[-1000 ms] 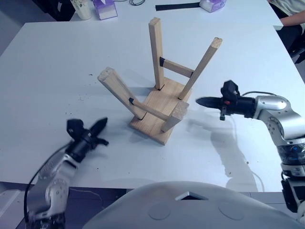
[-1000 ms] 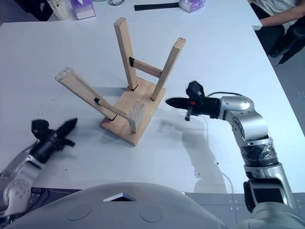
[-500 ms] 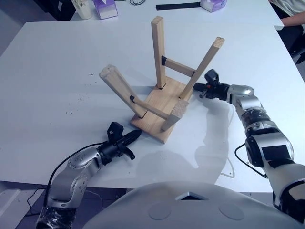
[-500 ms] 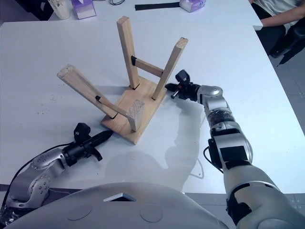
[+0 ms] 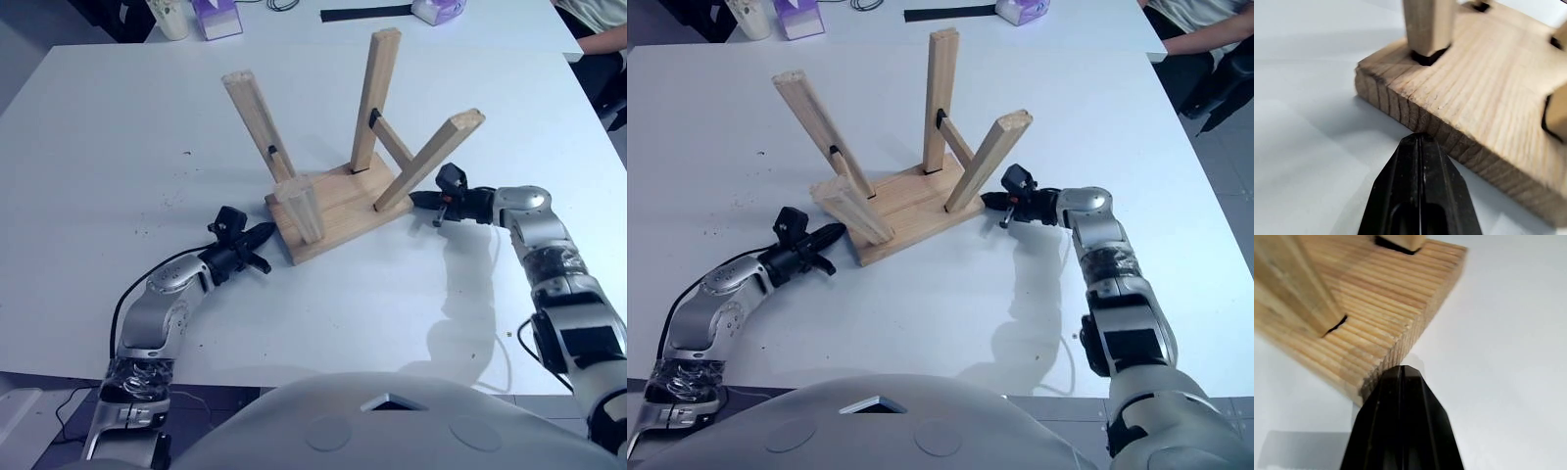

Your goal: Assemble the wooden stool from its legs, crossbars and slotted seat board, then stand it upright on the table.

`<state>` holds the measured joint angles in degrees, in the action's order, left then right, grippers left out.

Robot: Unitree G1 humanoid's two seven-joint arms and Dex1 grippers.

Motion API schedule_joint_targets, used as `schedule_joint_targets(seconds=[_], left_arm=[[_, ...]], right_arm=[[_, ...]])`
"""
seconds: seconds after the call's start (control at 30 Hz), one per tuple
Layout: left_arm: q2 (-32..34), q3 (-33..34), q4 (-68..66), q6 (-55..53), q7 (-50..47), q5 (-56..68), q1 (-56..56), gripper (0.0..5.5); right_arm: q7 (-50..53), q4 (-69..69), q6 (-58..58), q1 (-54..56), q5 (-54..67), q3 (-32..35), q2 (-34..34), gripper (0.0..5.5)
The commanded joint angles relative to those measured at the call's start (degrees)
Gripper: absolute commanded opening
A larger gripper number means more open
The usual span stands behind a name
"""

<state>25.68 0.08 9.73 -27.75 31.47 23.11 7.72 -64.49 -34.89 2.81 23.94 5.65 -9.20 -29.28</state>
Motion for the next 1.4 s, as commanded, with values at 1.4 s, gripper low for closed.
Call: schedule_joint_targets(seconds=[1.4], left_arm=[[2.5, 14.4, 6.1, 7.2, 4.5, 2.2, 14.9, 0.01]], right_arm=[[6.8, 39.4, 18.4, -20.4, 3.0, -2.1, -8.2, 0.0]])
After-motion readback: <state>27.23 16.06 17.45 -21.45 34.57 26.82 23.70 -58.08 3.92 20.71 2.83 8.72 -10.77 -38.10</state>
